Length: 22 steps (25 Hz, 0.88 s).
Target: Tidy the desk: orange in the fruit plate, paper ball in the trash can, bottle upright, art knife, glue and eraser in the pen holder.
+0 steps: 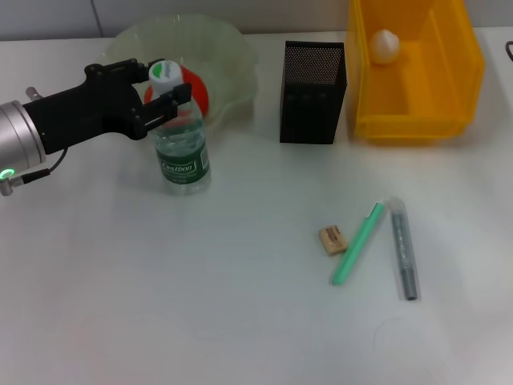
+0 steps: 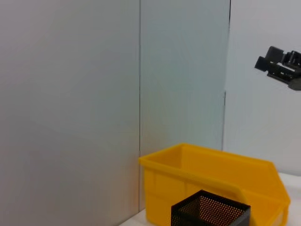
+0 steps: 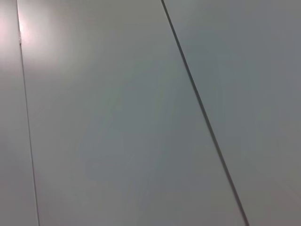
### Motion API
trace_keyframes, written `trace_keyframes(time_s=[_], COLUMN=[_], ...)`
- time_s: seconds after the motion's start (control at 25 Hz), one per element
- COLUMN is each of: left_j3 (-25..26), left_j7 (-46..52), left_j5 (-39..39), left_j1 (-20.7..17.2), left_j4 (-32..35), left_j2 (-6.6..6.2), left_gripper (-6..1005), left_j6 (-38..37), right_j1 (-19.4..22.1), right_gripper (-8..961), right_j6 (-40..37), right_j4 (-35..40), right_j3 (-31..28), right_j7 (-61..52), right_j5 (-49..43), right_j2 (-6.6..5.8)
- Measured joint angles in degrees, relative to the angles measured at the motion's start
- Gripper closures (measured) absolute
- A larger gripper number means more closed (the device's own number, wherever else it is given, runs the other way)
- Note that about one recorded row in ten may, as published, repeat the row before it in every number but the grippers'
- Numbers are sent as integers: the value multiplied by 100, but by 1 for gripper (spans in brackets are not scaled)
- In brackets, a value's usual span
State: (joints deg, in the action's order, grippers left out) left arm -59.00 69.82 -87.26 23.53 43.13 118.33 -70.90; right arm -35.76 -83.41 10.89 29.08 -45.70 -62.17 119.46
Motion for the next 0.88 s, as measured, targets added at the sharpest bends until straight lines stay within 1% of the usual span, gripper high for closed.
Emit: trace_keyframes(time_s=[0.28, 0.32, 0.4, 0.52, 0.56, 0.6, 0.68, 0.76, 0.88], left_j3=[80, 144, 188, 531, 531, 847, 1030, 1397, 1470], left_j7=[-4, -4, -4, -4, -4, -4, -4, -244, -470], left_j5=[11, 37, 55, 90, 90, 92, 94, 289, 520], left_j1=[-57, -73, -77, -55, -55, -23, -14, -21, -61], left_j4=[26, 53, 59, 67, 67, 87, 109, 58, -19], left_j2=[-4, -4, -4, -8, -8, -12, -12, -3, -1], left_gripper=[448, 445, 439, 431, 428, 425, 349, 274, 276], left_j6=[-182, -347, -432, -903, -903, -1299, -1474, -1744, -1814], right_j1=[-17, -18, -18, -6, -6, -12, -16, -40, -44], right_gripper=[336, 336, 336, 336, 336, 336, 336, 336, 336], right_j6=[0, -3, -12, -67, -67, -73, -74, -88, -106], right_j4=[-51, -51, -51, -53, -53, -53, -53, -51, -43], right_j3=[6, 14, 25, 94, 94, 100, 116, 180, 219], right_j7=[0, 0, 0, -10, -10, -19, -24, -50, -70], right_j5=[-6, -11, -15, -24, -24, -24, -24, -24, -24], right_j2=[7, 7, 7, 7, 7, 7, 7, 3, 3])
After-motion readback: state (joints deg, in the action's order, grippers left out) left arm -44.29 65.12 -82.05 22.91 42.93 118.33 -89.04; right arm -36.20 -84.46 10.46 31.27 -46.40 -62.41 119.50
